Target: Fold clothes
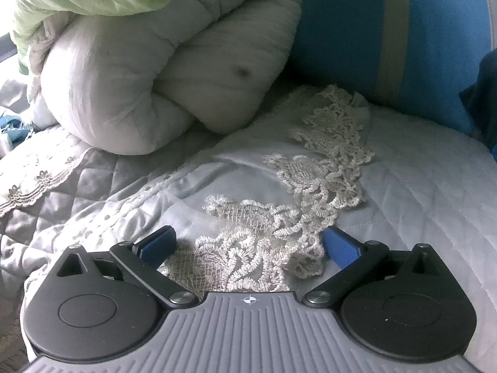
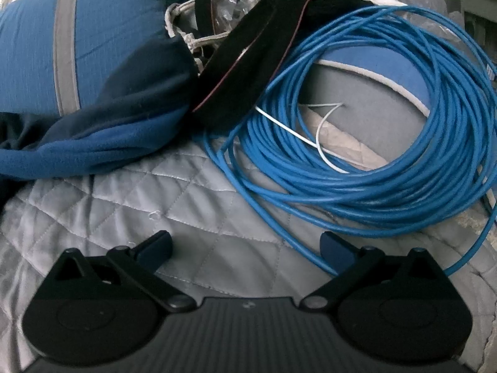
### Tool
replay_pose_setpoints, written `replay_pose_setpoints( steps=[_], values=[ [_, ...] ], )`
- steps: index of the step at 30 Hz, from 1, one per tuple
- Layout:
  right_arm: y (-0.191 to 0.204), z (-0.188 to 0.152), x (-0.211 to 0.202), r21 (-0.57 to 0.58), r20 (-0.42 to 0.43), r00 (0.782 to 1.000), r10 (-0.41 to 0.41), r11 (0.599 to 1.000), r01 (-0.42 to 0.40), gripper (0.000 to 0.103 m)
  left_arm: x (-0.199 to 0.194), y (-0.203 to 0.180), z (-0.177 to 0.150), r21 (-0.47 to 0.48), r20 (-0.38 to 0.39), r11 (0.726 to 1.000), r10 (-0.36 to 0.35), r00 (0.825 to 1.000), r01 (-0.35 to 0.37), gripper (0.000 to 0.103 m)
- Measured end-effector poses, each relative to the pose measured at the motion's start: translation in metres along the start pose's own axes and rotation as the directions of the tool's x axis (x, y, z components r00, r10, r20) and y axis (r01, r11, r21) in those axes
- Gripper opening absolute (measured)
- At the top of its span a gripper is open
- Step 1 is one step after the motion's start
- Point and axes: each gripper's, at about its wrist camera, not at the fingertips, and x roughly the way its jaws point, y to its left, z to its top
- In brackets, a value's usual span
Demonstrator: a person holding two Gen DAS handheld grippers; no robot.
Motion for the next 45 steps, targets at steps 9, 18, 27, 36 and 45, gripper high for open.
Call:
replay_pose_setpoints(
  steps=[9,18,27,36,45],
  values=[
    [0.0009,0.001,0.0006,0.056,-0.012,0.999,0.047,0.997,-0.046,0.103,-0.0049,0.0032,0.0018,0.006,-0.018,1.0,-0.01,1.0,0.01,0.103],
    [0.0007,0.0002,0.0018,0.055,-0.002,0.999,0.039,0.998,-0.039,0.103,0.0042,0.0007,-0.0012,0.001,-0.025,1.0,-0.007,1.0,0.007,0.103],
    [0.0017,0.0003,0.0,0.045,-0.008,0.999,0.031,0.999,-0.03,0.103,0.0002,0.0023,-0.0026,0.008,-0.017,1.0,-0.003,1.0,0.004,0.103],
    [0.0019,0.0005,-0.0011,0.041,-0.006,1.0,0.029,0.999,-0.028,0.103,-0.0002,0.0031,-0.0019,-0.007,-0.02,1.0,-0.014,1.0,0.014,0.103],
    [0.0004,-0.0015,-0.0041,0.04,0.001,0.999,0.032,0.999,-0.032,0.103,0.0007,0.0036,0.0001,-0.007,-0.025,1.0,-0.012,1.0,0.012,0.103]
  ],
)
